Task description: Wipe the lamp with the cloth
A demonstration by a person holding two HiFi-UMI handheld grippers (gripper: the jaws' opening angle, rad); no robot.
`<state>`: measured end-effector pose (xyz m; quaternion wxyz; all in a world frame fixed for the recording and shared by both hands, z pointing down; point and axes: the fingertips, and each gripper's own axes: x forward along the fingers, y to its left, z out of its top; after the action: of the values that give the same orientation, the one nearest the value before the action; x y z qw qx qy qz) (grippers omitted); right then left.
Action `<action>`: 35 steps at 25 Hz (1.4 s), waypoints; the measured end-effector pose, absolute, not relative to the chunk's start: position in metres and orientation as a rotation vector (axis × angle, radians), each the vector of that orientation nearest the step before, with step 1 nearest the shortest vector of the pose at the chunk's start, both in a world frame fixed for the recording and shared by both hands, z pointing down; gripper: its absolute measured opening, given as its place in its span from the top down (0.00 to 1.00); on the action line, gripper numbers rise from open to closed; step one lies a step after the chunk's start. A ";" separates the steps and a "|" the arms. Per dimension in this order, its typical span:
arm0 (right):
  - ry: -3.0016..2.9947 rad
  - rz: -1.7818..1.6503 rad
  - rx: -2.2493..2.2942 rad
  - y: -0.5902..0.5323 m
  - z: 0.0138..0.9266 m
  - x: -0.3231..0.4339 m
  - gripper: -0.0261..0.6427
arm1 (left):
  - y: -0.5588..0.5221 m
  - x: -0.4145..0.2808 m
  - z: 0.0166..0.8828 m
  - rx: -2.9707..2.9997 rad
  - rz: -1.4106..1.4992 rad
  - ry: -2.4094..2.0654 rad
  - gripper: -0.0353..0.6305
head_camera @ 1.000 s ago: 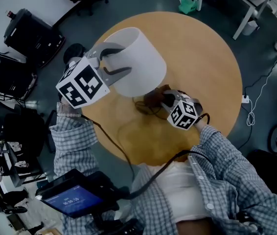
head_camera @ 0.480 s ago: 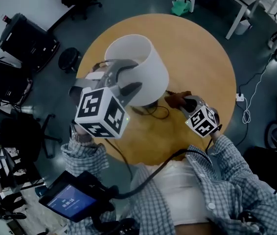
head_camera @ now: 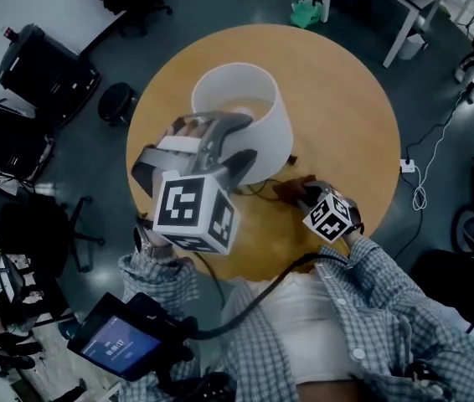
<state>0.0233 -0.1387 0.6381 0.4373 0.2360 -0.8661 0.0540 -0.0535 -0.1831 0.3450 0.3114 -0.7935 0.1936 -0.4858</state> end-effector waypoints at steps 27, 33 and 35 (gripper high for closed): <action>-2.230 0.208 0.635 -0.150 0.620 0.029 0.60 | -0.170 -0.050 0.309 -2.292 -0.919 0.703 0.60; -2.288 0.165 0.845 -0.162 0.583 0.050 0.88 | -0.152 -0.075 0.288 -2.346 -0.711 0.950 0.82; -2.320 0.178 0.929 -0.164 0.567 0.057 0.96 | -0.145 -0.085 0.290 -2.382 -0.647 1.030 0.93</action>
<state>0.0570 -0.1637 0.5669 0.3125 0.3523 -0.8796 0.0673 -0.0850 -0.1448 0.2897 0.2315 -0.8663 0.3747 -0.2355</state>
